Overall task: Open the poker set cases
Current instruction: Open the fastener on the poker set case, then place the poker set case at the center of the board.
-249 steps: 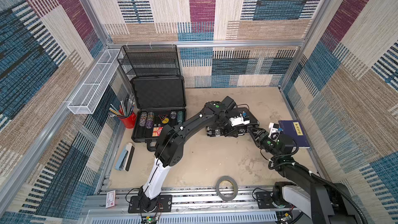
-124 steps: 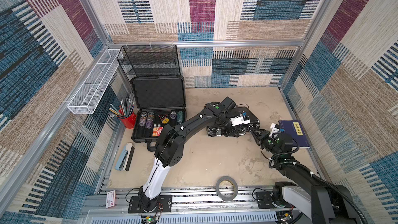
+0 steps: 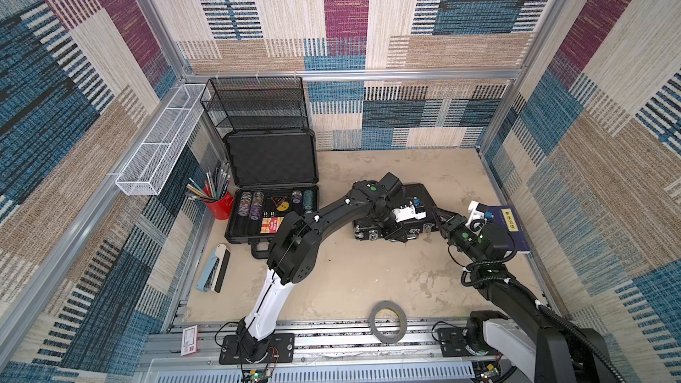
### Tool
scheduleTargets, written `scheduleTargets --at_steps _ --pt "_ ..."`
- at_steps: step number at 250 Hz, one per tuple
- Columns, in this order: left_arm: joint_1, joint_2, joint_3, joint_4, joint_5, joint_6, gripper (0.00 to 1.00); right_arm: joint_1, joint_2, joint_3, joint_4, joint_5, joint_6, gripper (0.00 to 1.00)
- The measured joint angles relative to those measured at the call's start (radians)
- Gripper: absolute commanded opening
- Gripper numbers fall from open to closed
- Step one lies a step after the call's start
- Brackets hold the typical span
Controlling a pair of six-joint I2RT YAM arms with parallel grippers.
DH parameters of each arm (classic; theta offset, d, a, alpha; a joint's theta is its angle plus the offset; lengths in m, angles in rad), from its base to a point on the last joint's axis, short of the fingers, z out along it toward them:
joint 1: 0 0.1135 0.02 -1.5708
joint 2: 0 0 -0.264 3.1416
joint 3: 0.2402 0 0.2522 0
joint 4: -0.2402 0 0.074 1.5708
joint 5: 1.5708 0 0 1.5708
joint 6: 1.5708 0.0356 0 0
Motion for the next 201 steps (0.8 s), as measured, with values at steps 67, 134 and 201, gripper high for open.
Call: scheduleTargets --at_steps 67,134,201 --pt "0.002 0.014 -0.039 0.029 0.014 -0.001 0.00 0.000 -0.087 -0.057 -0.100 0.008 -0.029 0.26" --pt "0.001 0.040 -0.092 0.077 0.017 -0.002 0.00 -0.026 -0.156 -0.076 -0.276 0.029 -0.105 0.31" --pt "0.002 0.055 -0.125 0.117 0.029 -0.008 0.00 -0.029 -0.154 -0.039 -0.467 0.033 -0.232 0.48"
